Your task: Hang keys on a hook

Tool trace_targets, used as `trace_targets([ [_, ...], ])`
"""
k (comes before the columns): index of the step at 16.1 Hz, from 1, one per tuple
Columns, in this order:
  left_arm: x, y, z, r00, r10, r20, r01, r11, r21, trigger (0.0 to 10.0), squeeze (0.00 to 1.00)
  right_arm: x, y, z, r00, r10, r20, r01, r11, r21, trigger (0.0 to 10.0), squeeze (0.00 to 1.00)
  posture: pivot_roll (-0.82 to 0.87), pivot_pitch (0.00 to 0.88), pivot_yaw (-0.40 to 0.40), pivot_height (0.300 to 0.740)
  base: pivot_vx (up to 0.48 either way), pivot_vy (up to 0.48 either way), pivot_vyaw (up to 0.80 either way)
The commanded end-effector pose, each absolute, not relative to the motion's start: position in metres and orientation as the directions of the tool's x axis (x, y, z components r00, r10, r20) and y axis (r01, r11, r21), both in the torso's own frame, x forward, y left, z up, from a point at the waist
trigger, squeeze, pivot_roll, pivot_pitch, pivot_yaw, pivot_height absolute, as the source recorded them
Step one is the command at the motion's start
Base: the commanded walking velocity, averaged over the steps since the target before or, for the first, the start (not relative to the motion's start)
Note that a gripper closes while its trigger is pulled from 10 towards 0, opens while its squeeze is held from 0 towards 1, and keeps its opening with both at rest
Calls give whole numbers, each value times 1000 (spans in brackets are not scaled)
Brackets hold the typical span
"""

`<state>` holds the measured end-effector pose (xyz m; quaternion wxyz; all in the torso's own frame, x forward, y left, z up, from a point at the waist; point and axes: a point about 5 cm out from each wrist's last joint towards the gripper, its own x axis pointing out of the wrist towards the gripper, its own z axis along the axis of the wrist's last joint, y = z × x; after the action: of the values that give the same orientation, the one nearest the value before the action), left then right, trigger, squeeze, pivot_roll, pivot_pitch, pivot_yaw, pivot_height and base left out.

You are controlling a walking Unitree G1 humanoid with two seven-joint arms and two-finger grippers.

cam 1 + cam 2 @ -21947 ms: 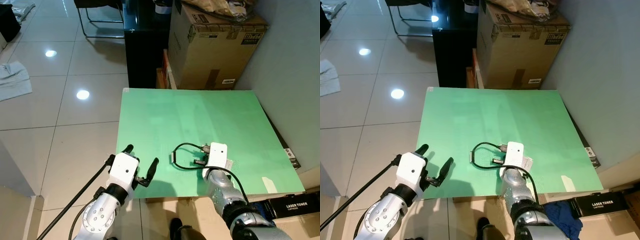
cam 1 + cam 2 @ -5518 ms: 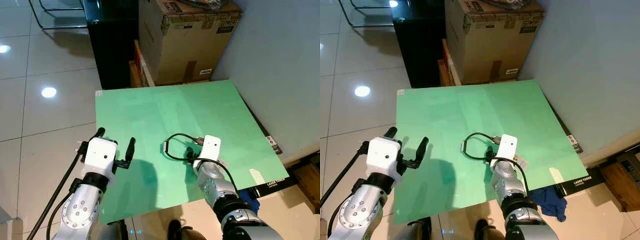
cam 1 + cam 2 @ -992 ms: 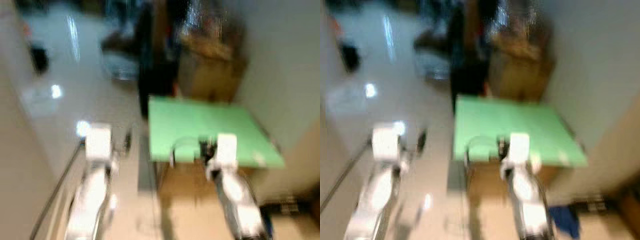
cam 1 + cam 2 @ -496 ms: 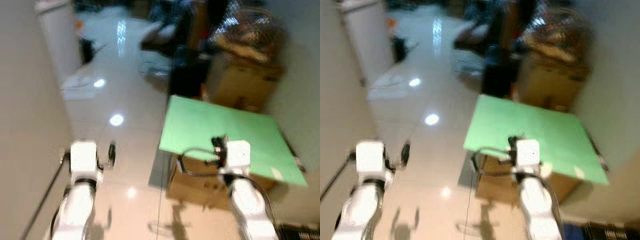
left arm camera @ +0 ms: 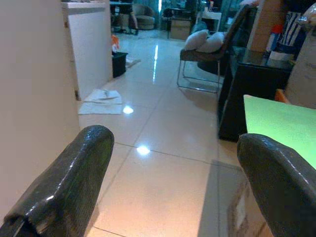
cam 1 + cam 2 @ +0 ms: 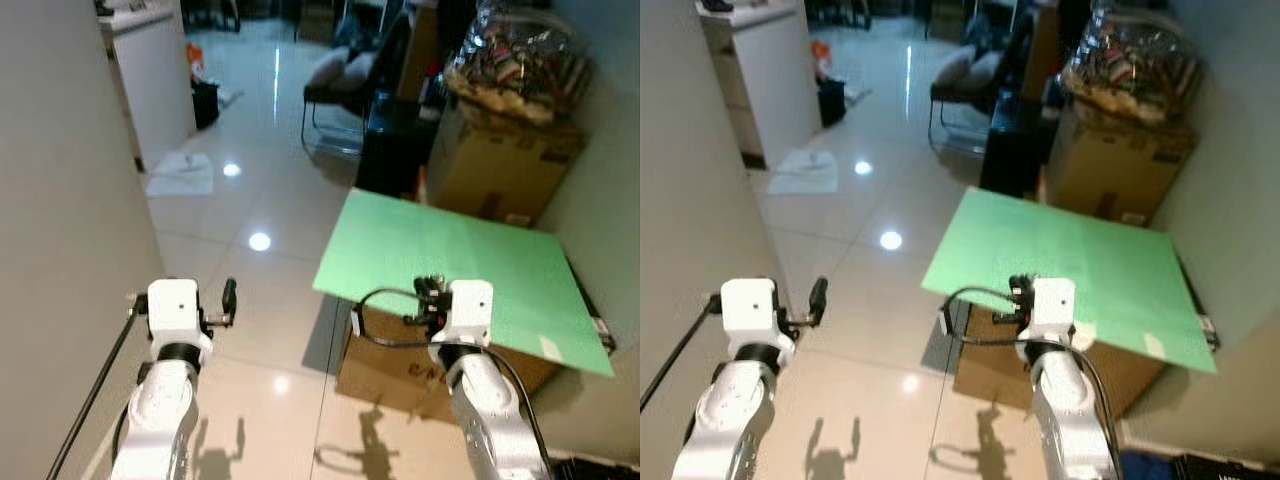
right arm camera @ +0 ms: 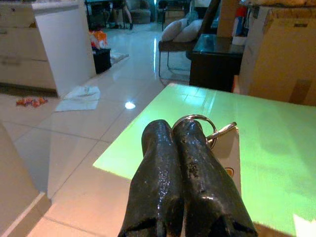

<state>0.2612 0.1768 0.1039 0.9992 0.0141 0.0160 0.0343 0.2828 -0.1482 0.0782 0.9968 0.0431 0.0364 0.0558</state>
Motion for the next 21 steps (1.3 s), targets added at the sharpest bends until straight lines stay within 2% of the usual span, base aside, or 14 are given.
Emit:
trace_targets([
  [1,260,175,107,997,72,-20,-71,997,26,10000,0,283,-148,72,986,129,-109,-119,989,87,0,133,26,0,-85,740,0,420,425],
  [5,261,166,107,999,15,-30,-13,996,86,10000,0,286,-151,70,985,122,-126,-107,987,122,0,137,31,0,-87,740,-457,62,439],
  [10,268,168,114,1000,-3,-8,4,994,109,10000,0,285,-151,69,985,126,-120,-109,984,139,0,145,20,0,-75,740,0,0,440],
  [14,265,163,118,1000,14,10,-15,990,139,10000,0,285,-144,70,977,172,-126,-154,978,143,0,141,17,0,-80,740,0,-480,442],
  [18,261,162,111,999,46,-17,-42,985,164,10000,0,283,-145,68,970,197,-142,-177,975,137,0,145,12,1,-92,740,0,0,444],
  [21,265,163,111,998,56,-21,-52,983,176,10000,0,284,-140,68,963,227,-145,-210,970,122,0,137,10,0,-91,740,0,-480,440],
])
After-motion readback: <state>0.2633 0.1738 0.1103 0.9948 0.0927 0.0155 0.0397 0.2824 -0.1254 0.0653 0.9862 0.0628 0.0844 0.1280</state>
